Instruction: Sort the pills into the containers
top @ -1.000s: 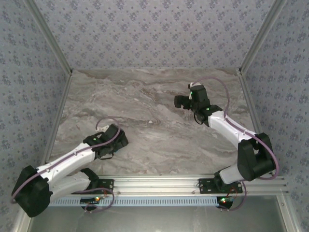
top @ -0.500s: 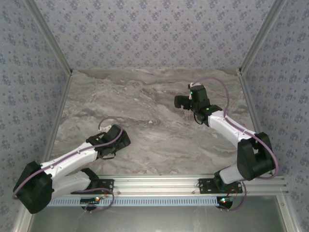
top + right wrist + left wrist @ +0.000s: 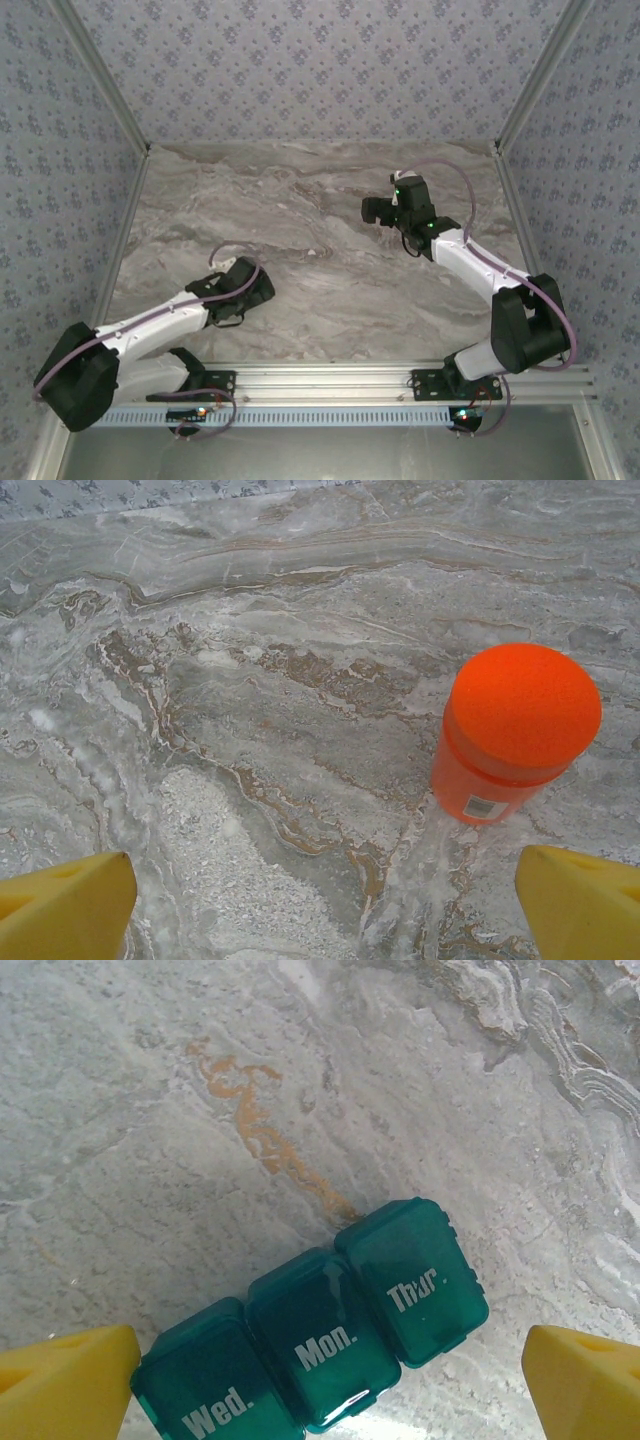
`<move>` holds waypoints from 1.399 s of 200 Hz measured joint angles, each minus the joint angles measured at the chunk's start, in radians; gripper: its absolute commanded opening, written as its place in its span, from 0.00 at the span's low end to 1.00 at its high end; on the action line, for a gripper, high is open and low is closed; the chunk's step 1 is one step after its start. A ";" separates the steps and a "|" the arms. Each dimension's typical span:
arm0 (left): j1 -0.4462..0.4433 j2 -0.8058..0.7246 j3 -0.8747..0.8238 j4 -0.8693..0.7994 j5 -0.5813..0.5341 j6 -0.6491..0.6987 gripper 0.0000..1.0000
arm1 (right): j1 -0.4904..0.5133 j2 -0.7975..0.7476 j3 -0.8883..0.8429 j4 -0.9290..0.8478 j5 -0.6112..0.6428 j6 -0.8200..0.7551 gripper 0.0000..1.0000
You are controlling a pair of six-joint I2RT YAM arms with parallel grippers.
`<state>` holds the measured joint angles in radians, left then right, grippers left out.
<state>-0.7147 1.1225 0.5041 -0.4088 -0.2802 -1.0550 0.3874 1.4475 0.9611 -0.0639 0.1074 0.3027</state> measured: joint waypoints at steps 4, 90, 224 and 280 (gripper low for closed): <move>0.000 0.006 0.002 0.003 0.000 0.004 0.98 | 0.000 0.000 0.000 0.000 0.000 0.000 0.99; 0.000 0.142 0.112 0.100 0.011 0.067 0.98 | -0.002 0.000 0.001 0.000 -0.004 0.003 0.99; -0.002 0.012 0.100 -0.051 -0.008 0.023 0.98 | -0.019 0.013 0.012 -0.014 -0.034 0.004 0.99; -0.019 0.027 0.051 -0.037 0.007 -0.028 0.98 | -0.022 0.028 0.012 -0.015 -0.043 0.004 0.99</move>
<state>-0.7338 1.1492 0.5549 -0.4454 -0.2729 -1.0832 0.3656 1.4757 0.9733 -0.0792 0.0639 0.3065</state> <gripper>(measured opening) 0.980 0.993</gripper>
